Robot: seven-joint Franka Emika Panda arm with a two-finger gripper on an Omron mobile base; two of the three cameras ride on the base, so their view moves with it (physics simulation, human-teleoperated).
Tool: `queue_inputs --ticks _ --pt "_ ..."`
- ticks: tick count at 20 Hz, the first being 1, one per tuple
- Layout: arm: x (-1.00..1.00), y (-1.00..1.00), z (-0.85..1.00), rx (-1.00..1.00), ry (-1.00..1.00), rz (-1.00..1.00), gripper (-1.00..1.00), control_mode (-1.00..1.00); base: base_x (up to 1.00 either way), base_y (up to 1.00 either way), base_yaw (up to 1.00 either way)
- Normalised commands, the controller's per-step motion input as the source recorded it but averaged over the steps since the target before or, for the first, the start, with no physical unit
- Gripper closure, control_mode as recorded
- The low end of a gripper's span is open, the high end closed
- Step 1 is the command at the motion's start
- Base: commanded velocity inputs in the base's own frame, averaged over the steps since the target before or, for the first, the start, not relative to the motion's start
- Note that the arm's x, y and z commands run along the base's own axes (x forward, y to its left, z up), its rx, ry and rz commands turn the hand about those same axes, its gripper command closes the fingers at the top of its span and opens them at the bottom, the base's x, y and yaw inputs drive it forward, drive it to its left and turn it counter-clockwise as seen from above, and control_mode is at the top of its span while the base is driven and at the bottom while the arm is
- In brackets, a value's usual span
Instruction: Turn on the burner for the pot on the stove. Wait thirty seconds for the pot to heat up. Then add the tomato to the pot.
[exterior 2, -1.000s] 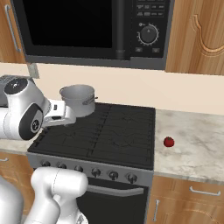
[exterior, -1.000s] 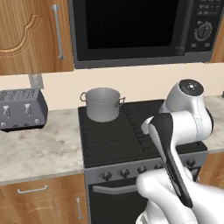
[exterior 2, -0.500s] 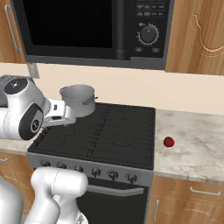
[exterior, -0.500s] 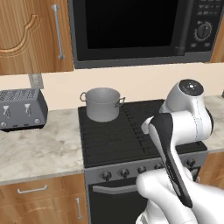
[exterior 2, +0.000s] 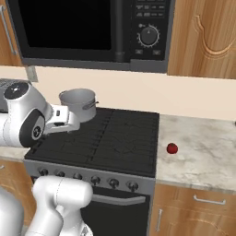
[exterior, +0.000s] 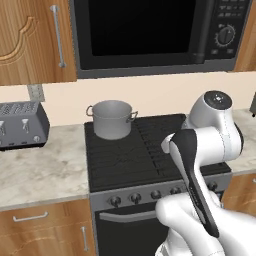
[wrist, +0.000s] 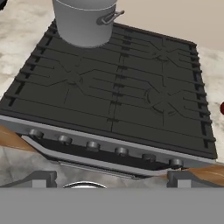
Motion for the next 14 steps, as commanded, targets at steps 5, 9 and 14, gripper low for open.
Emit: queue_inputs --ticks 5,9,14 --pt "0.0 0.0 0.0 0.0 0.0 0.0 -1.0 1.0 -0.23 -0.42 0.0" --pt "0.0 0.0 0.0 0.0 0.0 0.0 -1.0 1.0 -0.1 -0.36 0.0" --pt "0.0 0.0 0.0 0.0 0.0 0.0 -1.0 1.0 -0.06 -0.36 0.0"
